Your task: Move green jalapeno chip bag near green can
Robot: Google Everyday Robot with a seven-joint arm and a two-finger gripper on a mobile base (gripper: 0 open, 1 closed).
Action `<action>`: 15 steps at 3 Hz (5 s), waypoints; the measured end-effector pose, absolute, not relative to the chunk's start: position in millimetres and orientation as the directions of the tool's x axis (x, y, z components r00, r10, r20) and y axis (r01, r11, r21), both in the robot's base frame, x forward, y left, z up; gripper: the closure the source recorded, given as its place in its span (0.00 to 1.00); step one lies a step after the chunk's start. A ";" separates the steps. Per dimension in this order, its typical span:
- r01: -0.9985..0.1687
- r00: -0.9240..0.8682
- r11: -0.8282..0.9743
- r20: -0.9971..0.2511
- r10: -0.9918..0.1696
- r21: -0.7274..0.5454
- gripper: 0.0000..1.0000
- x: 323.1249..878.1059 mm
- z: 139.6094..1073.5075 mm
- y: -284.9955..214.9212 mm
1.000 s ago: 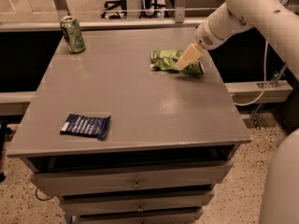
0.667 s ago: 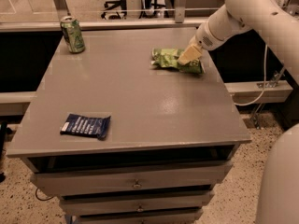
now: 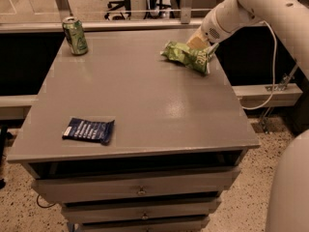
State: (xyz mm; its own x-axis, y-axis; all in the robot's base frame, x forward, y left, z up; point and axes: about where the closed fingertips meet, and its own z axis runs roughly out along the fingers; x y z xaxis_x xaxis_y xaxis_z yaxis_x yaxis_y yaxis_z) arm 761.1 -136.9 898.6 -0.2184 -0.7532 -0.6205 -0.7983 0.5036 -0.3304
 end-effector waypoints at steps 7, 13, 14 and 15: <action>-0.852 -0.277 0.476 -0.585 -0.763 -0.217 0.00 744.1 859.3 -151.7; -0.846 -0.139 0.420 -0.626 -0.768 -0.328 1.00 743.9 915.7 -121.7; -0.827 -0.057 0.403 -0.654 -0.754 -0.392 1.00 751.8 939.1 -100.3; -0.791 0.063 0.376 -0.676 -0.734 -0.482 1.00 776.0 970.0 -50.5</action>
Offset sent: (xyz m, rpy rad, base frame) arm -0.0255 0.0175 0.0338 -0.0315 0.0247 0.1005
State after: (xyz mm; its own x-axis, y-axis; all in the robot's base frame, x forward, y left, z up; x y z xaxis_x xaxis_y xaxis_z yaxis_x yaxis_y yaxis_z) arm 776.0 -50.5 970.0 0.0626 -0.7345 -0.6758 -0.7911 0.3763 -0.4823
